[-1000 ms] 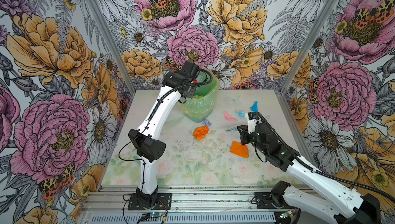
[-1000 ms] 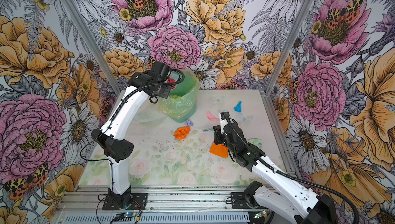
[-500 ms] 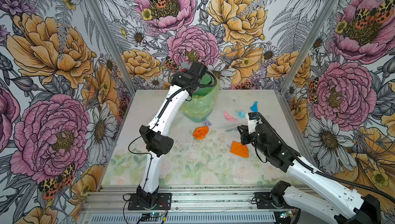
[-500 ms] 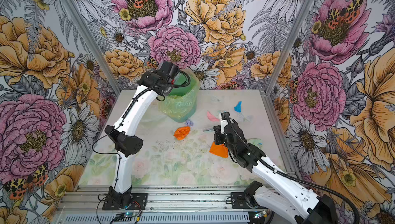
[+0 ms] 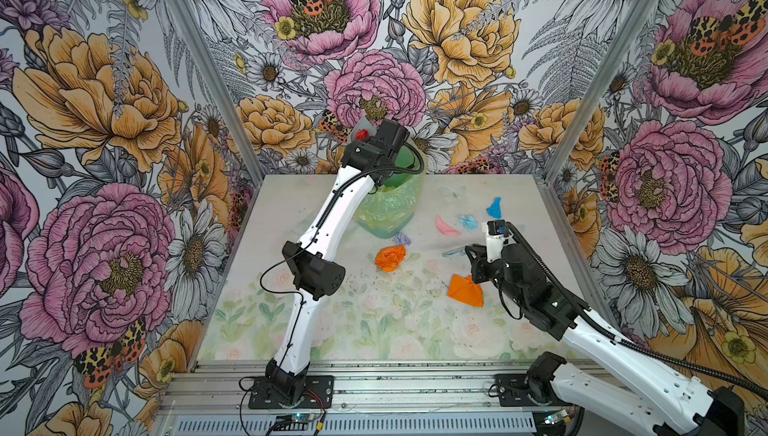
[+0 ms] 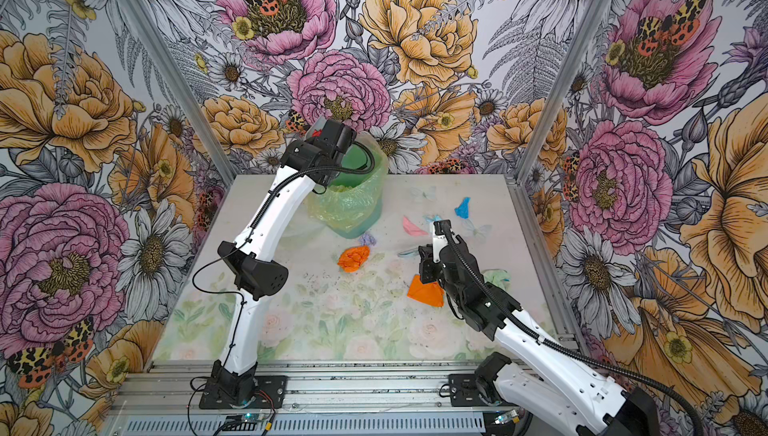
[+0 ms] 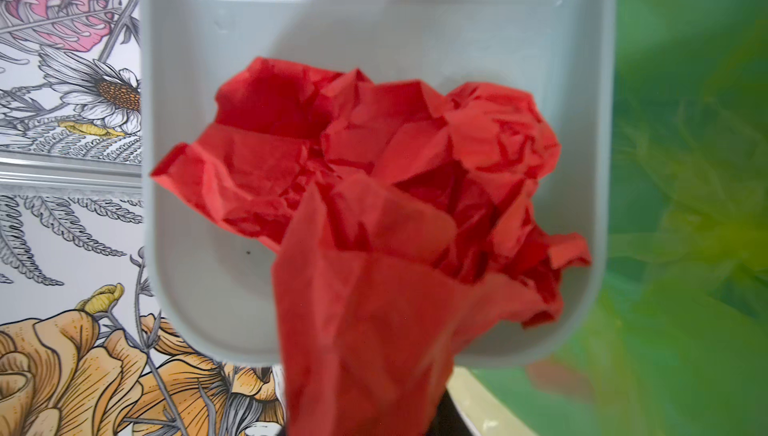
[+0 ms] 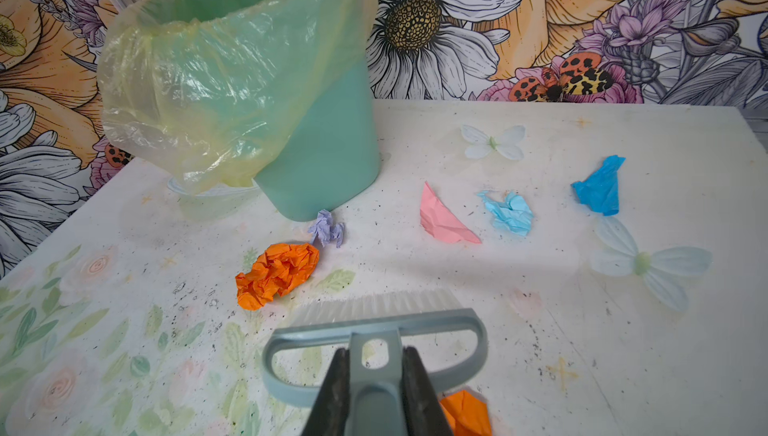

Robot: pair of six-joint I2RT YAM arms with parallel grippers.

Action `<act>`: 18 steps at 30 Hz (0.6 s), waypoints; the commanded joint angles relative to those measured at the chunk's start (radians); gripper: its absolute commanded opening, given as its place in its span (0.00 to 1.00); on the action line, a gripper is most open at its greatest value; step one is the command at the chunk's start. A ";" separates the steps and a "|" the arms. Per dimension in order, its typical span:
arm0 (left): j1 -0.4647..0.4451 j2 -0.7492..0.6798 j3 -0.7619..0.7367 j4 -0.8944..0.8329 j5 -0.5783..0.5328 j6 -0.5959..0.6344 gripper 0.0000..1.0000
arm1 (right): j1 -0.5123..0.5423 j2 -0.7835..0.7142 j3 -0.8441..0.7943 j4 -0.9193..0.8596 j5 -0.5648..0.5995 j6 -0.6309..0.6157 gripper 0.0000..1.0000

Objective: Sweep away the paper scraps from the table
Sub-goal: 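Tilt the dustpan over the bin with the left gripper to dump the red scrap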

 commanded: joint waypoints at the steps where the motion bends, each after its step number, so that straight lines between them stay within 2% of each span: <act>1: 0.006 -0.004 -0.011 0.065 -0.082 0.082 0.18 | -0.006 0.000 0.002 0.014 0.018 0.001 0.00; 10: 0.001 0.004 -0.045 0.151 -0.123 0.215 0.18 | -0.006 0.028 0.017 0.016 0.033 -0.007 0.00; 18: 0.000 -0.016 -0.101 0.206 -0.110 0.330 0.19 | -0.006 0.067 0.033 0.027 0.035 0.003 0.00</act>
